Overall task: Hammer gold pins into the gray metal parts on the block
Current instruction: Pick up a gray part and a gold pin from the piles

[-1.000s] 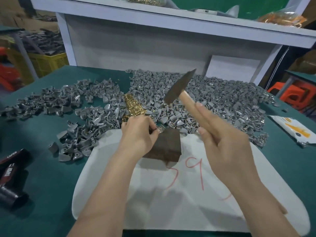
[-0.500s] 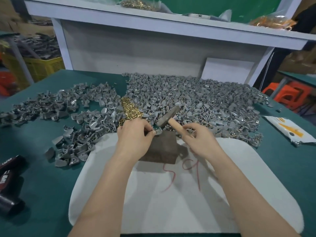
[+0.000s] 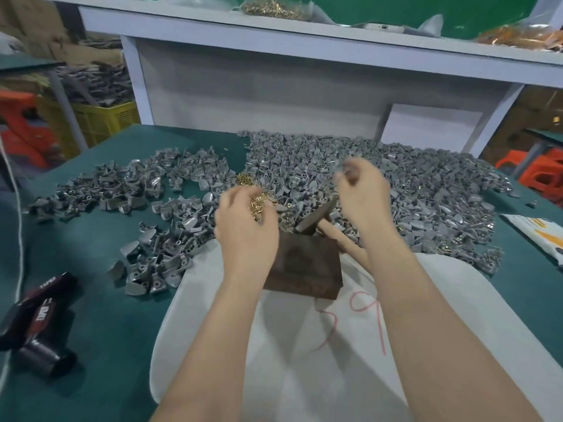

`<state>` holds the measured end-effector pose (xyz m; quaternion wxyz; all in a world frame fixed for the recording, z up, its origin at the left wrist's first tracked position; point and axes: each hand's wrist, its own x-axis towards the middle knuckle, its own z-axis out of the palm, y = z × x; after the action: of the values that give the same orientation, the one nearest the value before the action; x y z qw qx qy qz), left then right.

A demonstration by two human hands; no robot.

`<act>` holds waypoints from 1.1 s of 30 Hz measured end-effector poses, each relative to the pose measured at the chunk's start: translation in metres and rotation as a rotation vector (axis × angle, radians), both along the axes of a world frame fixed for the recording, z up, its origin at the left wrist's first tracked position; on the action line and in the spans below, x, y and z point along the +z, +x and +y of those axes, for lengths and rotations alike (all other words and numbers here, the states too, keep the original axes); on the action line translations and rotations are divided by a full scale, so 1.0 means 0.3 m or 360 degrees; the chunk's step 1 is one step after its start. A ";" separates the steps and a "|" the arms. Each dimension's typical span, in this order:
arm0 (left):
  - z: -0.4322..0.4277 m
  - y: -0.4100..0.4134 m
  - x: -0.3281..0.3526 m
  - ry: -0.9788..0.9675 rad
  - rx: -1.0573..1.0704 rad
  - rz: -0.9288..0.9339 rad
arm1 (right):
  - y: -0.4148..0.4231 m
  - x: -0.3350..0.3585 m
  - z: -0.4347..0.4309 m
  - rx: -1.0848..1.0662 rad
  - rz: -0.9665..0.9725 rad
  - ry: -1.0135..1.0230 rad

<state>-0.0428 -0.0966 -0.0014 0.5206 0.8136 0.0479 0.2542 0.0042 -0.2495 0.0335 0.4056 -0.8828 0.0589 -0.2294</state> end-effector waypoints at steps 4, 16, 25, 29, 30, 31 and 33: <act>0.038 0.003 0.017 -0.0949 0.0255 -0.0112 | 0.058 0.005 0.080 0.0121 0.0291 -0.0465; 0.068 0.031 -0.004 -0.1380 0.0475 -0.0147 | 0.096 -0.126 0.478 0.0922 0.0589 -0.1229; 0.030 0.038 -0.017 -0.1014 -0.0069 0.0084 | 0.001 -0.043 0.265 0.0713 0.0146 0.0009; 0.015 0.033 -0.016 -0.0749 -0.0225 0.0045 | -0.055 -0.044 0.212 0.0722 0.0124 0.0131; 0.014 0.034 -0.019 -0.0726 -0.0251 0.0032 | -0.066 -0.045 0.202 0.0728 0.0129 0.0173; 0.015 0.034 -0.021 -0.0717 -0.0276 0.0027 | -0.074 -0.046 0.193 0.0745 0.0138 0.0203; 0.015 0.038 -0.028 -0.0705 -0.0300 0.0038 | -0.087 -0.048 0.177 0.0793 0.0163 0.0204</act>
<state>-0.0313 -0.0920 -0.0097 0.7072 0.6834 0.0325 0.1781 -0.0219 -0.1965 0.0191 0.5012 -0.8530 -0.1256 -0.0733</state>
